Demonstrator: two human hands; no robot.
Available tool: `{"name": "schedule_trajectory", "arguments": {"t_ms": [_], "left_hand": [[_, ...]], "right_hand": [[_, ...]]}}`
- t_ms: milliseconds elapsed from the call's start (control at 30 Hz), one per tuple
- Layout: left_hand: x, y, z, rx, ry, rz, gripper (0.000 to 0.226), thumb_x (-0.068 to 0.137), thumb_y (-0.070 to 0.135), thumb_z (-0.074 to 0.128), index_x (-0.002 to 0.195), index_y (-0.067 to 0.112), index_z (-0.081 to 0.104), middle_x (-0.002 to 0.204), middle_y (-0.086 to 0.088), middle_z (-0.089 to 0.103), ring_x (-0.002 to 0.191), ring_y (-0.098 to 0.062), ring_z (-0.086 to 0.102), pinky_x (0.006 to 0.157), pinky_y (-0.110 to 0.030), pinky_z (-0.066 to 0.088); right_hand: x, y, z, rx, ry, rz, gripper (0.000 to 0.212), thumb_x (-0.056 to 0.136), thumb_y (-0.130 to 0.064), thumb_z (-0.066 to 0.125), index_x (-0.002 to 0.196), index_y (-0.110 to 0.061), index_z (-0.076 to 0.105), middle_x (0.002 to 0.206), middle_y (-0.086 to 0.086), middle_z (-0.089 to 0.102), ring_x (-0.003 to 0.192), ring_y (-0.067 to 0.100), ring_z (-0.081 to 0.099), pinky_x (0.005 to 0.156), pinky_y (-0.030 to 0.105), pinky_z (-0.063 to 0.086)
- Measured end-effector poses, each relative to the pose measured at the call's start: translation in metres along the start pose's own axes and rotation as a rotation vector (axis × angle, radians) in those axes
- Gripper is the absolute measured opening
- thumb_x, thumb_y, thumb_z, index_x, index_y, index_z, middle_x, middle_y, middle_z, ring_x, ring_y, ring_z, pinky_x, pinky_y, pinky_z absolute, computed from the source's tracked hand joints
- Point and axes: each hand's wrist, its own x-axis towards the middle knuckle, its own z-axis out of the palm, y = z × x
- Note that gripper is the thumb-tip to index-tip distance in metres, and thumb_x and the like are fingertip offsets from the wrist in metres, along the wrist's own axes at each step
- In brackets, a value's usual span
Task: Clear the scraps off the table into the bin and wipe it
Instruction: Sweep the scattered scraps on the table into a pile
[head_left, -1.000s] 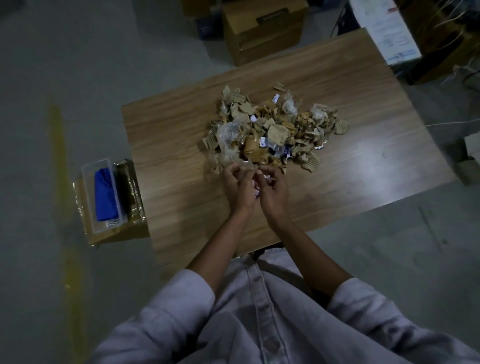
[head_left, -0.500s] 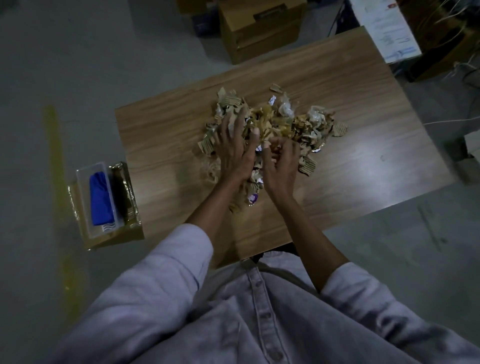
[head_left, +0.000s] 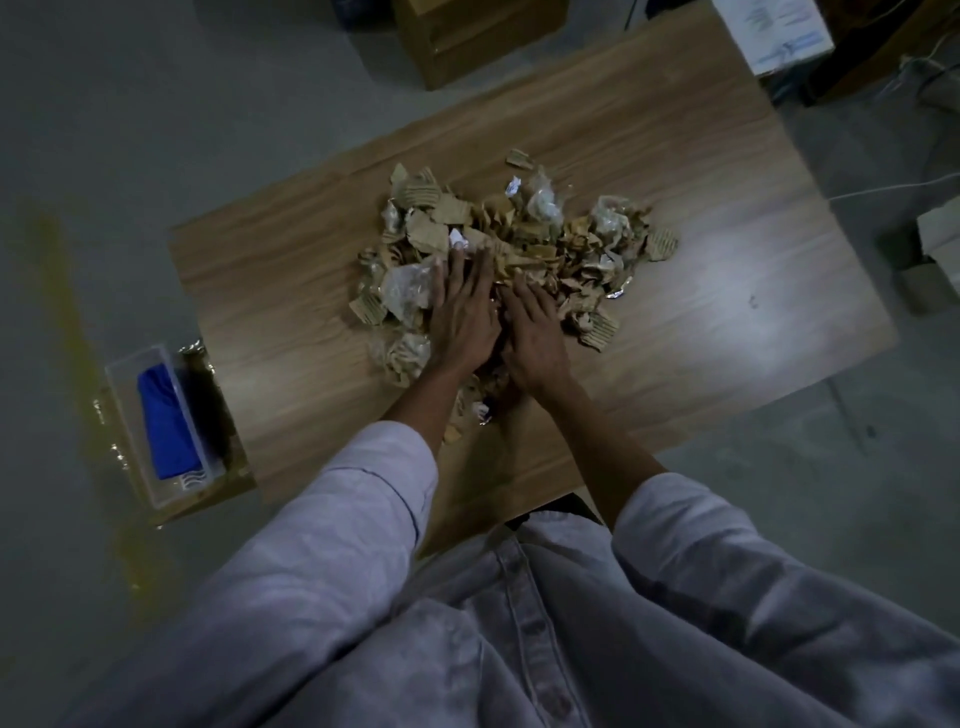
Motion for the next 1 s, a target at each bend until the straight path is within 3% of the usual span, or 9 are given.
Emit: {"name": "schedule_trajectory", "arguments": {"t_ms": [133, 300, 367, 433, 567, 633, 833, 933, 1000], "left_hand": [[0.000, -0.008, -0.007, 0.083, 0.049, 0.038, 0.064, 0.103, 0.030, 0.033, 0.161, 0.010, 0.015, 0.170, -0.006, 0.006, 0.157, -0.032, -0.003, 0.126, -0.054, 0.003], [-0.010, 0.002, -0.008, 0.021, -0.022, 0.012, 0.061, 0.108, 0.038, 0.012, 0.161, 0.009, 0.013, 0.170, -0.004, 0.005, 0.157, -0.024, -0.008, 0.126, -0.050, -0.004], [-0.013, 0.003, -0.013, 0.007, 0.003, 0.001, 0.062, 0.108, 0.040, 0.010, 0.161, 0.009, 0.011, 0.170, -0.004, 0.004, 0.157, -0.023, -0.008, 0.126, -0.050, -0.003], [-0.017, 0.003, -0.023, -0.055, 0.066, -0.001, 0.060, 0.109, 0.040, 0.013, 0.161, 0.009, 0.014, 0.170, -0.005, 0.008, 0.157, -0.022, -0.005, 0.126, -0.049, -0.003], [-0.054, -0.005, -0.038, -0.240, 0.399, -0.070, 0.050, 0.107, 0.027, 0.037, 0.156, 0.013, 0.036, 0.164, -0.003, 0.032, 0.155, -0.023, 0.017, 0.126, -0.051, 0.008], [-0.085, -0.012, -0.029, -0.306, 0.465, -0.188, 0.052, 0.106, 0.028, 0.043, 0.156, 0.017, 0.037, 0.164, -0.003, 0.029, 0.155, -0.025, 0.018, 0.126, -0.049, 0.010], [-0.157, 0.002, 0.013, -0.573, 0.165, -0.761, 0.083, 0.093, 0.063, 0.039, 0.160, 0.017, 0.022, 0.159, -0.024, 0.029, 0.146, -0.039, 0.029, 0.118, -0.049, 0.023], [-0.164, 0.012, 0.009, -0.719, 0.112, -0.838, 0.079, 0.094, 0.052, 0.058, 0.158, 0.021, 0.023, 0.154, -0.024, 0.027, 0.135, -0.043, 0.041, 0.107, -0.049, 0.041], [-0.162, 0.016, 0.004, -0.767, 0.079, -0.836, 0.074, 0.091, 0.043, 0.066, 0.152, 0.020, 0.032, 0.149, -0.023, 0.034, 0.124, -0.043, 0.050, 0.097, -0.046, 0.046]], "right_hand": [[0.001, -0.005, -0.005, 0.077, 0.012, 0.082, 0.050, 0.101, -0.017, 0.046, 0.143, 0.011, 0.044, 0.150, 0.029, 0.045, 0.141, 0.041, 0.038, 0.119, 0.050, 0.033], [-0.010, 0.001, -0.002, 0.066, -0.050, 0.032, 0.081, 0.096, -0.028, 0.068, 0.154, 0.009, 0.025, 0.163, 0.025, 0.025, 0.154, 0.038, 0.018, 0.126, 0.047, 0.019], [-0.009, 0.000, -0.005, 0.051, -0.005, -0.016, 0.070, 0.102, -0.037, 0.052, 0.151, 0.009, 0.033, 0.161, 0.027, 0.028, 0.153, 0.039, 0.021, 0.124, 0.052, 0.022], [-0.007, -0.008, -0.016, 0.069, 0.093, -0.018, 0.056, 0.107, -0.031, 0.034, 0.149, 0.007, 0.039, 0.160, 0.025, 0.032, 0.152, 0.036, 0.024, 0.122, 0.054, 0.024], [-0.027, -0.011, -0.024, 0.044, 0.237, -0.023, 0.048, 0.107, -0.022, 0.046, 0.149, 0.001, 0.043, 0.161, 0.019, 0.033, 0.153, 0.033, 0.023, 0.126, 0.045, 0.020], [-0.045, -0.010, -0.022, 0.041, 0.227, -0.036, 0.051, 0.106, -0.024, 0.048, 0.151, -0.002, 0.041, 0.162, 0.017, 0.032, 0.154, 0.032, 0.023, 0.125, 0.043, 0.018], [-0.118, -0.021, 0.012, 0.023, 0.079, -0.043, 0.048, 0.104, -0.027, 0.053, 0.144, -0.001, 0.049, 0.153, 0.019, 0.043, 0.143, 0.034, 0.038, 0.117, 0.048, 0.032], [-0.128, -0.026, 0.016, 0.045, 0.011, 0.048, 0.048, 0.097, -0.036, 0.053, 0.132, -0.003, 0.055, 0.134, 0.022, 0.051, 0.121, 0.035, 0.046, 0.101, 0.048, 0.041], [-0.124, -0.029, 0.019, 0.086, -0.073, 0.146, 0.057, 0.092, -0.045, 0.048, 0.133, -0.006, 0.054, 0.136, 0.021, 0.049, 0.124, 0.033, 0.044, 0.103, 0.044, 0.037]]}}
